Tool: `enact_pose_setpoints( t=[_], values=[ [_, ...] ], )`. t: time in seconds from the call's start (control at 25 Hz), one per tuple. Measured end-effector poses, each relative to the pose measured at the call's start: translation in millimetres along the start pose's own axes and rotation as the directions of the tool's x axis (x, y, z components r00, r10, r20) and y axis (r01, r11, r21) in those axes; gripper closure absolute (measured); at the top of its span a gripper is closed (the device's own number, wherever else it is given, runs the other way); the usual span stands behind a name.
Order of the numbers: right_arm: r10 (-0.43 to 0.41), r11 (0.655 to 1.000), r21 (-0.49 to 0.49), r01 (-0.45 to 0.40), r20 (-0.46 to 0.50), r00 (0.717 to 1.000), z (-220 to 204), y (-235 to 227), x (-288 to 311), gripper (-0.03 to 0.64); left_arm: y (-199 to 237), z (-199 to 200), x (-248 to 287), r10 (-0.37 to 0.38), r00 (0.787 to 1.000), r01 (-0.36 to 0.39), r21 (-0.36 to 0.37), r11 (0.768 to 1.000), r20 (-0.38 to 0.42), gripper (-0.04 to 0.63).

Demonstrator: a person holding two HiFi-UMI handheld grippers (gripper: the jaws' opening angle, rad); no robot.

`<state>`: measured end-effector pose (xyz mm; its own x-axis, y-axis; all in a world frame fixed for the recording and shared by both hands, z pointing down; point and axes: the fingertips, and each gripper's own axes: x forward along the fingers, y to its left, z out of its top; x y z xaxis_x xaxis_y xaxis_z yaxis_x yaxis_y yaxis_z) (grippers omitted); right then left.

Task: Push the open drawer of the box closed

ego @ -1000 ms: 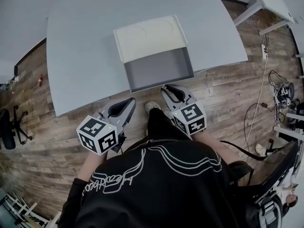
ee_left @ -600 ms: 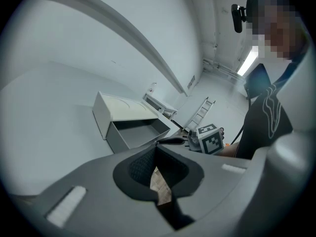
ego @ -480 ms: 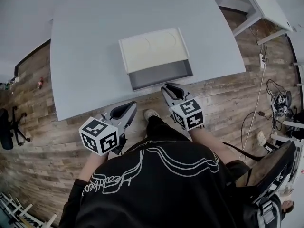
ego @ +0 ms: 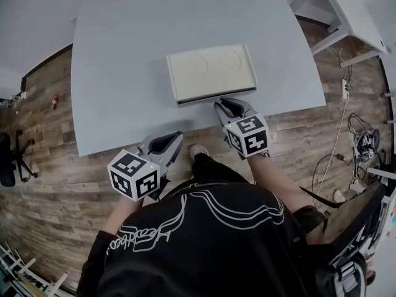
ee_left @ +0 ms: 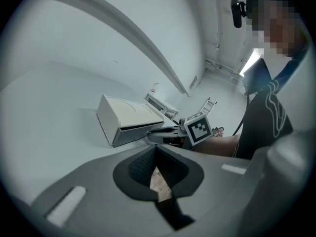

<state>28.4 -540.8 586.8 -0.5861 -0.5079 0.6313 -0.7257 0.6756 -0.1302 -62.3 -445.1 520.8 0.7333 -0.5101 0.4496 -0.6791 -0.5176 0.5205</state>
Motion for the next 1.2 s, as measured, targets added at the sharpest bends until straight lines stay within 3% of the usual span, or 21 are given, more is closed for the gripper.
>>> enact_pose_setpoints(
  t=[0.32, 0.48, 0.68, 0.88, 1.04, 1.2],
  values=[
    [0.006, 0.999, 0.038, -0.006, 0.003, 1.0, 6.3, -4.4, 7.3, 0.543, -1.6, 10.2, -3.9, -0.011, 1.0, 0.011, 0.009, 1.0, 0.011, 0.589],
    [-0.032, 0.999, 0.002, 0.032, 0.015, 0.999, 1.9, -1.4, -14.9, 0.543, -15.2, 13.7, -7.8, -0.016, 1.0, 0.015, 0.044, 0.999, 0.018, 0.589],
    [0.042, 0.997, 0.054, -0.048, 0.101, 0.994, 7.5, 26.1, -64.3, 0.543, -43.0, 17.7, -14.9, -0.058, 0.998, 0.056, 0.092, 0.994, 0.029, 0.589],
    [0.117, 0.981, 0.122, -0.152, 0.255, 0.96, 24.8, 65.6, -121.3, 0.549, -78.4, 20.0, -30.4, -0.113, 0.992, 0.105, 0.145, 0.984, 0.048, 0.589],
    [0.174, 0.968, 0.106, -0.227, 0.365, 0.915, 41.5, 99.7, -170.4, 0.6, -110.4, 18.5, -49.0, -0.141, 0.989, 0.126, 0.223, 0.967, 0.053, 0.589],
    [0.211, 0.963, 0.062, -0.261, 0.43, 0.878, 50.2, 134.5, -217.3, 0.607, -144.8, 18.8, -73.5, -0.173, 0.982, 0.146, 0.289, 0.946, 0.07, 0.589]
  ],
)
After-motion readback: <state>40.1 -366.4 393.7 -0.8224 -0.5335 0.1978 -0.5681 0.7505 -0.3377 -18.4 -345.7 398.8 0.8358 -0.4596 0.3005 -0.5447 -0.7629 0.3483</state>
